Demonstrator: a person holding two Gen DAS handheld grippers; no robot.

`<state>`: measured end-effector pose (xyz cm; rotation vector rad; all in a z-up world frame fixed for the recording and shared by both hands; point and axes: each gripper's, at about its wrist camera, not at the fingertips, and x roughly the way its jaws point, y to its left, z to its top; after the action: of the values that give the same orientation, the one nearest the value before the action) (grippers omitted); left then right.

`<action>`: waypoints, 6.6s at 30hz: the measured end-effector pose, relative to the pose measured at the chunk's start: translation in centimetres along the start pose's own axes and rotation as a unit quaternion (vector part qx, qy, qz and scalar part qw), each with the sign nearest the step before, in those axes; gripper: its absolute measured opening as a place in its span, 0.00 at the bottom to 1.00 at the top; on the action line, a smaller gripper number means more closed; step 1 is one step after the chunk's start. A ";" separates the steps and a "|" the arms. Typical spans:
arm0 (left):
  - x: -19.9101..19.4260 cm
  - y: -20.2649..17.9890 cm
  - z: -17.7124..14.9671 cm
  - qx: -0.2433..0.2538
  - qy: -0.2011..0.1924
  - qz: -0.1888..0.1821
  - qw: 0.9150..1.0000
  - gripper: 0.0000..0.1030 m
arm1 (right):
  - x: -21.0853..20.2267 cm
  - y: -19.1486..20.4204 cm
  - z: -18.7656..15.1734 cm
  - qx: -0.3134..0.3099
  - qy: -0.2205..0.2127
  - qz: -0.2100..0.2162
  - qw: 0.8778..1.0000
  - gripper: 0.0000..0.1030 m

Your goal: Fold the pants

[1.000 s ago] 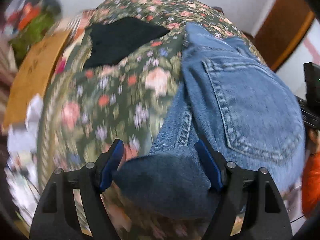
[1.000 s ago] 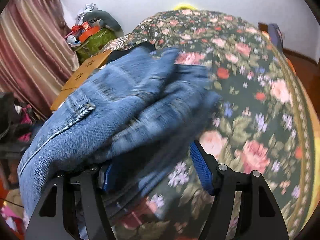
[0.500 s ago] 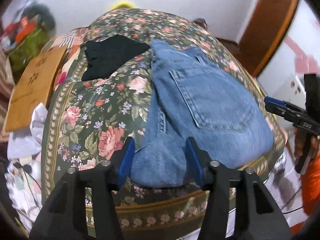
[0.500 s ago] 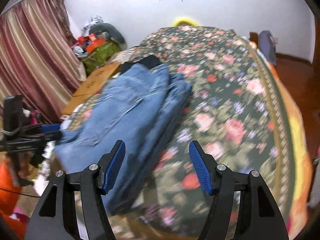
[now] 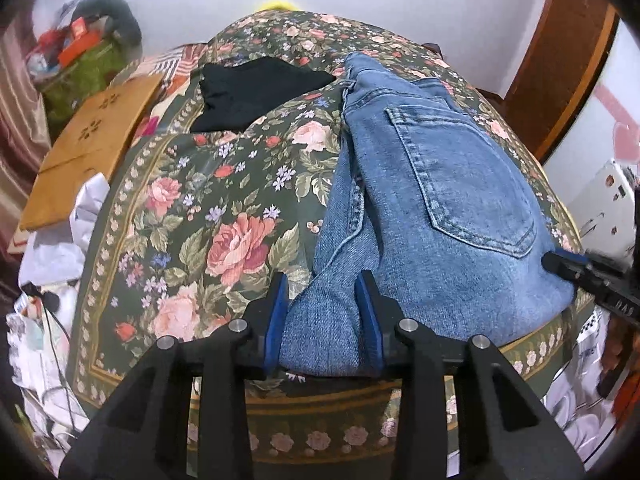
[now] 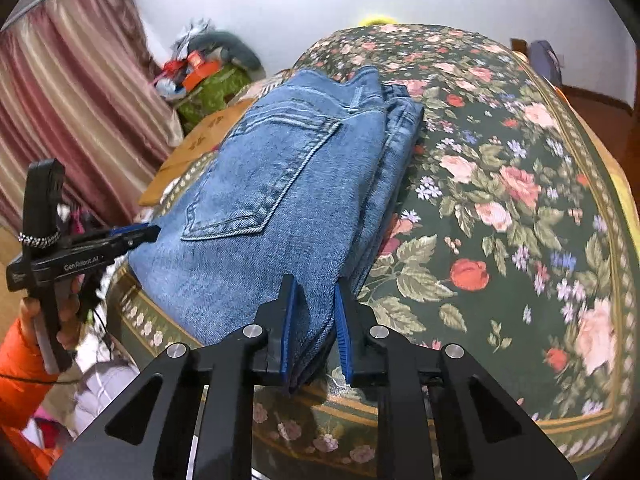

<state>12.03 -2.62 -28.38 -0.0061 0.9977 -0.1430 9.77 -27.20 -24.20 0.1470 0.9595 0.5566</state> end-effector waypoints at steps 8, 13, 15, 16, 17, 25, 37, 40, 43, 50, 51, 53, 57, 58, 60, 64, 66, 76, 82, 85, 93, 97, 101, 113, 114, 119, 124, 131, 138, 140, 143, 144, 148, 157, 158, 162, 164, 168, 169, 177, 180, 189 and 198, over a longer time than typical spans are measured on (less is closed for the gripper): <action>-3.9 0.3 4.4 0.025 -0.042 -0.019 0.999 0.35 | -2.3 -1.7 5.6 -0.024 -0.029 -0.023 0.999 0.35; -2.8 -0.1 9.8 0.054 -0.055 -0.039 0.996 0.35 | 0.5 -3.2 10.3 -0.018 -0.043 -0.034 0.998 0.36; -0.8 -0.5 11.6 0.067 -0.043 -0.041 0.996 0.35 | 2.8 -3.9 12.3 -0.017 -0.036 -0.027 0.999 0.36; 0.4 -0.6 12.5 0.071 -0.032 -0.043 0.996 0.35 | 3.5 -4.1 12.7 -0.017 -0.030 -0.025 0.999 0.36; 1.3 -0.8 13.1 0.072 -0.025 -0.047 0.996 0.35 | 4.6 -4.4 13.4 -0.017 -0.023 -0.020 0.999 0.36; 8.0 -4.4 16.1 0.108 0.034 -0.135 0.984 0.35 | 11.3 -6.4 16.2 -0.013 0.007 -0.002 1.000 0.34; 11.9 -6.4 16.8 0.141 0.056 -0.069 0.986 0.39 | 10.2 -7.1 16.1 -0.083 -0.037 -0.068 0.994 0.09; 12.5 -6.4 16.6 0.143 0.065 -0.065 0.986 0.40 | 12.4 -9.1 15.0 -0.047 -0.008 -0.047 0.998 0.10; 11.5 -6.1 16.9 0.137 0.059 -0.065 0.987 0.39 | 10.8 -9.3 15.8 -0.019 -0.001 -0.043 0.999 0.17; 8.3 -5.5 15.8 0.147 0.032 -0.071 0.986 0.39 | 5.3 -6.3 13.7 -0.032 -0.016 -0.024 0.999 0.45; 8.5 -5.4 15.0 0.151 0.044 -0.065 0.985 0.39 | 5.0 -5.9 12.7 -0.037 -0.014 -0.018 0.999 0.45; 9.0 -5.1 13.5 0.155 0.064 -0.060 0.984 0.40 | 5.2 -5.3 10.9 -0.042 0.003 -0.017 0.999 0.46; 7.9 -3.6 10.9 0.151 0.067 -0.060 0.985 0.40 | 5.4 -6.1 6.7 -0.011 0.013 -0.020 1.000 0.47; 7.3 -3.3 10.3 0.150 0.066 -0.057 0.985 0.40 | 5.0 -6.8 6.2 0.013 0.013 -0.010 1.000 0.48; 6.5 -2.7 9.2 0.156 0.069 -0.055 0.984 0.40 | 4.4 -7.8 5.5 0.044 0.013 0.003 0.999 0.48; 4.7 -1.7 8.6 0.155 0.058 -0.042 0.985 0.41 | 2.5 -8.2 4.7 0.053 0.017 -0.021 0.998 0.49; 4.2 -1.3 9.5 0.144 0.045 -0.042 0.988 0.43 | 1.4 -8.5 5.1 0.059 0.010 -0.032 0.998 0.49; 8.5 -3.2 15.1 0.122 0.071 -0.093 0.986 0.65 | 2.5 -8.1 7.5 0.082 -0.010 -0.027 0.996 0.71; 12.5 -4.3 15.1 0.120 0.129 -0.122 0.977 0.74 | 6.8 -10.2 6.8 0.147 0.036 0.037 0.988 0.72; 13.8 -4.4 15.7 0.114 0.154 -0.140 0.971 0.78 | 7.2 -10.4 7.4 0.134 0.045 0.054 0.988 0.74; 16.2 -5.2 16.8 0.095 0.167 -0.186 0.963 0.81 | 9.2 -11.0 9.4 0.143 0.060 0.095 0.983 0.75; 16.2 -5.7 17.2 0.103 0.169 -0.190 0.962 0.71 | 10.0 -10.3 10.2 0.125 0.063 0.085 0.987 0.73; 14.5 -6.5 16.8 0.135 0.155 -0.185 0.961 0.51 | 9.0 -11.0 9.8 0.130 0.057 0.087 0.986 0.49; 6.3 -6.1 13.8 0.141 0.073 -0.171 0.972 0.34 | 4.7 -6.8 9.4 0.080 0.025 0.076 0.994 0.28; 5.4 -5.8 13.9 0.138 0.064 -0.169 0.974 0.33 | 4.1 -6.3 9.8 0.075 0.017 0.077 0.994 0.28; 1.9 -4.7 15.4 0.127 0.013 -0.159 0.979 0.31 | 2.2 -3.8 12.5 0.044 -0.022 0.072 0.996 0.23; -0.9 -2.8 17.7 0.108 -0.044 -0.145 0.983 0.30 | 0.9 -1.1 16.1 0.006 -0.068 0.066 0.995 0.21; -3.3 0.5 20.8 0.095 -0.107 -0.117 0.983 0.30 | 0.8 1.7 20.8 -0.034 -0.109 0.066 0.991 0.21; -2.8 4.9 24.7 0.076 -0.141 -0.089 0.983 0.30 | 3.6 4.5 26.4 -0.067 -0.128 0.068 0.987 0.21; -1.7 6.4 25.9 0.068 -0.145 -0.084 0.983 0.30 | 5.2 4.8 28.0 -0.066 -0.130 0.069 0.987 0.21; 0.2 8.1 27.1 0.059 -0.143 -0.071 0.985 0.30 | 8.1 5.1 30.0 -0.069 -0.120 0.067 0.988 0.21; 1.3 9.0 27.7 0.053 -0.139 -0.068 0.987 0.30 | 9.2 5.2 30.5 -0.071 -0.115 0.065 0.989 0.21; 5.7 11.8 29.3 0.026 -0.114 -0.073 0.990 0.30 | 13.4 5.0 32.1 -0.067 -0.095 0.061 0.991 0.21; 18.6 14.5 30.5 -0.003 -0.069 -0.036 0.997 0.30 | 25.3 1.7 33.7 -0.035 -0.026 0.017 0.999 0.21; 19.6 14.7 30.7 -0.010 -0.062 -0.037 0.997 0.30 | 26.2 1.4 33.8 -0.036 -0.017 0.009 0.999 0.21; 23.3 14.7 31.0 -0.018 -0.028 -0.039 0.999 0.30 | 30.6 -0.1 33.3 -0.041 0.048 -0.033 0.997 0.21; 25.4 14.4 31.0 -0.017 0.010 -0.033 0.999 0.31 | 31.5 -0.7 32.8 -0.042 0.066 -0.045 0.996 0.21; 24.7 13.8 30.0 -0.022 0.012 -0.017 1.000 0.35 | 29.6 -1.2 32.2 -0.043 0.060 -0.054 0.996 0.30; 24.1 13.8 29.8 -0.026 0.011 -0.012 1.000 0.35 | 29.1 -1.1 32.1 -0.044 0.056 -0.056 0.996 0.35; 14.8 14.8 28.9 -0.038 -0.045 -0.012 0.998 0.35 | 20.8 2.0 31.1 -0.098 -0.005 -0.073 0.992 0.43; 9.7 14.1 28.3 -0.026 -0.081 0.009 0.996 0.41 | 16.1 4.2 30.5 -0.108 -0.052 -0.067 0.991 0.53; -7.3 10.7 24.0 -0.006 -0.196 0.005 0.981 0.41 | 1.0 11.2 27.1 -0.136 -0.191 -0.040 0.971 0.54; -20.7 6.1 16.4 0.030 -0.324 0.030 0.945 0.41 | -8.8 16.9 21.1 -0.179 -0.291 -0.033 0.939 0.54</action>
<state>15.46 4.98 -2.60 0.0312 0.3336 -0.1033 16.45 -14.72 0.48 -0.0499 0.2774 0.5721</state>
